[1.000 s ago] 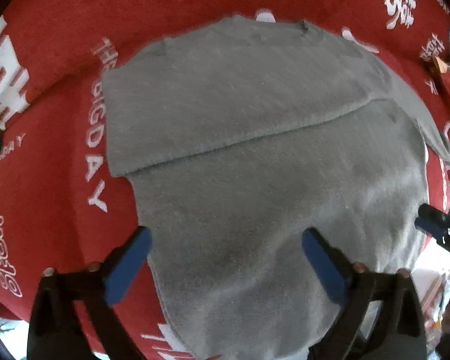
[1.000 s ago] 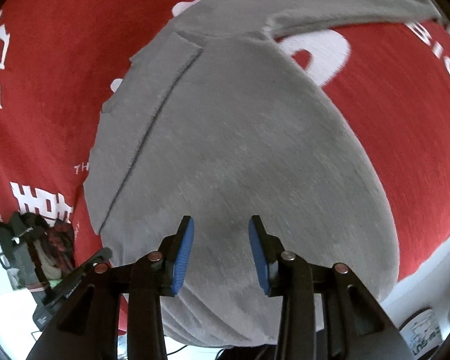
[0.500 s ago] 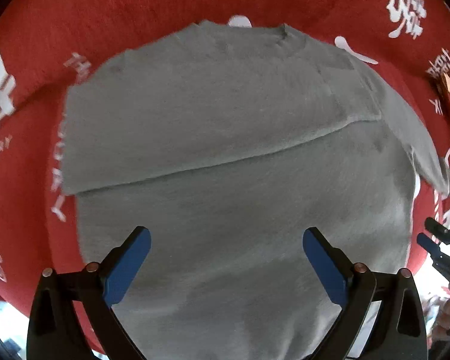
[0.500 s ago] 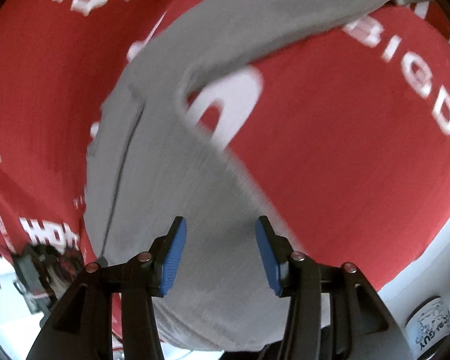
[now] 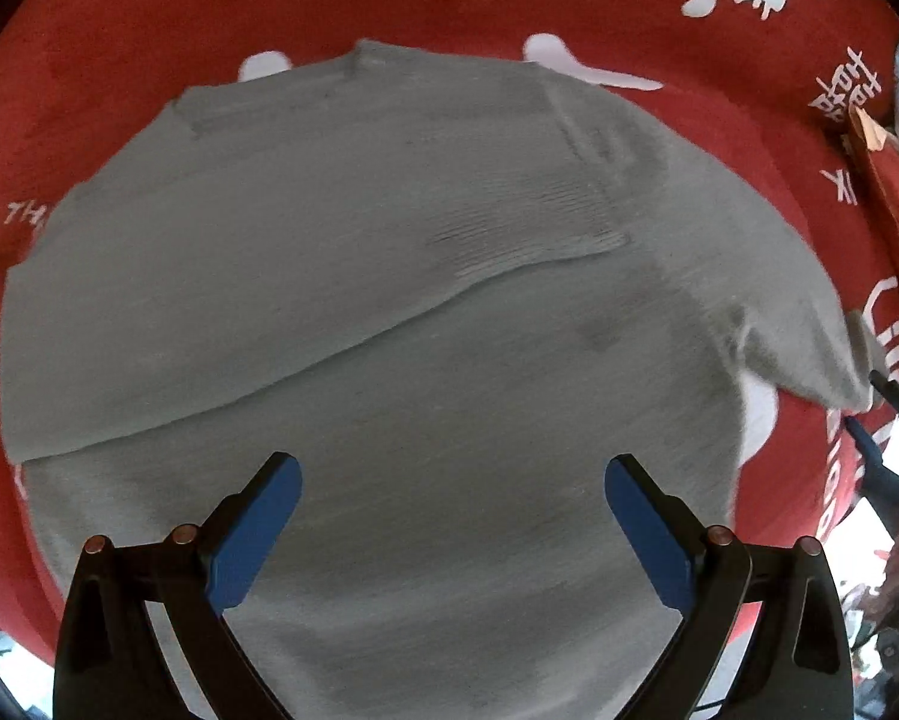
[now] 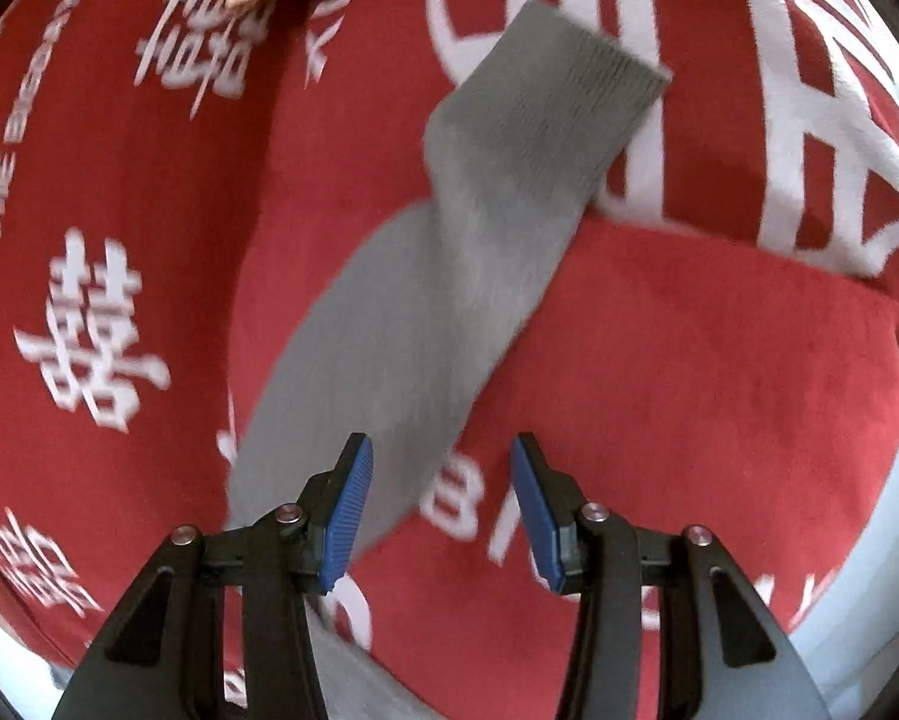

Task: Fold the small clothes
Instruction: 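Grasp the other sleeve cuff with the right gripper and lift it, then fold the held sleeve across the body and open the right gripper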

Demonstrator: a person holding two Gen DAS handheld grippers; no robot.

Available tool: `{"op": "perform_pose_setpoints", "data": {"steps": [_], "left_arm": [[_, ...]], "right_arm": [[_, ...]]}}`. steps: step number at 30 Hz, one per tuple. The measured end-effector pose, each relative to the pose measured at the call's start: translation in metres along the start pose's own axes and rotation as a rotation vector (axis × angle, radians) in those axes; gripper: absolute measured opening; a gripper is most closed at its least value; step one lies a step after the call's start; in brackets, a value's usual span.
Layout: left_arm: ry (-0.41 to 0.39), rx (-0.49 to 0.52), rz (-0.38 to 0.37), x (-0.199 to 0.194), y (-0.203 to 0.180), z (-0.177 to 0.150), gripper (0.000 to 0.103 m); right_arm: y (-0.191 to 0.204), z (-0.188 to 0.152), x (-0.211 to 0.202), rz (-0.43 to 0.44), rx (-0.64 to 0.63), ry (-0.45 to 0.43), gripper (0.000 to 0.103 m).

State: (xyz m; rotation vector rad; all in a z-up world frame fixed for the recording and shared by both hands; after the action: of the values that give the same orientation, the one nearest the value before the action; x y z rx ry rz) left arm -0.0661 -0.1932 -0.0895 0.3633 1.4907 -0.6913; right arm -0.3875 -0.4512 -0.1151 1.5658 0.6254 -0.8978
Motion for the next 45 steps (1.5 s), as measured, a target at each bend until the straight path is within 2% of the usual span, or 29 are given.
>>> {"op": "perform_pose_setpoints", "data": {"steps": [7,14,15,16,17,19,21,24,27,32,35,40,43,45], "left_arm": [[-0.014,0.003,-0.01,0.005,-0.03,0.016,0.101],[-0.016,0.015,0.005,0.012,-0.034,0.022,0.101],[-0.018,0.012,0.005,0.012,-0.033,0.023,0.101],[-0.02,0.007,0.004,0.012,-0.031,0.023,0.101],[-0.022,0.002,0.004,0.013,-0.03,0.024,0.101],[-0.025,-0.008,0.004,0.012,-0.025,0.025,0.101],[-0.033,-0.017,0.003,0.009,-0.019,0.025,0.101],[-0.063,-0.031,0.013,0.002,-0.007,0.028,0.101],[-0.114,-0.05,0.034,-0.01,0.01,0.032,0.101],[-0.172,-0.097,0.063,-0.025,0.045,0.036,0.101],[-0.188,-0.135,0.077,-0.031,0.07,0.034,0.101],[-0.216,-0.206,0.106,-0.039,0.115,0.024,0.101],[-0.223,-0.256,0.116,-0.041,0.142,0.016,0.101],[-0.228,-0.279,0.122,-0.042,0.158,0.011,0.101]], "right_arm": [[0.0,0.027,0.009,0.088,0.106,-0.024,0.052],[-0.007,0.038,0.015,0.182,0.228,-0.018,0.051],[-0.006,0.038,0.017,0.203,0.252,-0.011,0.04],[-0.005,0.039,0.02,0.226,0.273,0.0,0.015],[-0.004,0.04,0.022,0.253,0.297,0.012,0.008],[0.0,0.041,0.025,0.299,0.33,0.017,0.008],[0.014,0.044,0.025,0.345,0.308,0.018,0.008],[0.05,0.043,0.024,0.42,0.209,0.048,0.008],[0.093,0.036,0.025,0.444,0.075,0.091,0.008],[0.179,-0.001,0.035,0.489,-0.196,0.191,0.008],[0.233,-0.048,0.049,0.521,-0.37,0.282,0.008],[0.291,-0.14,0.073,0.504,-0.652,0.404,0.008],[0.309,-0.2,0.095,0.45,-0.799,0.474,0.008],[0.31,-0.238,0.116,0.383,-0.889,0.526,0.008]]}}
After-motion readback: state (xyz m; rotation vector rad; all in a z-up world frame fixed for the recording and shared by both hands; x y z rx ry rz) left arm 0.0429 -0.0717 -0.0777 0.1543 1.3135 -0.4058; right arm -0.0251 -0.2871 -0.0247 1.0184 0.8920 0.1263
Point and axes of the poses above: each gripper's, at about its wrist camera, not at the fingertips, and x roughly the way its jaws point, y to its left, z to its top, the point moved 6 cm from there along x, roughly the way its jaws point, and after that the axes turned 3 degrees about -z, right-handed, at the moved point
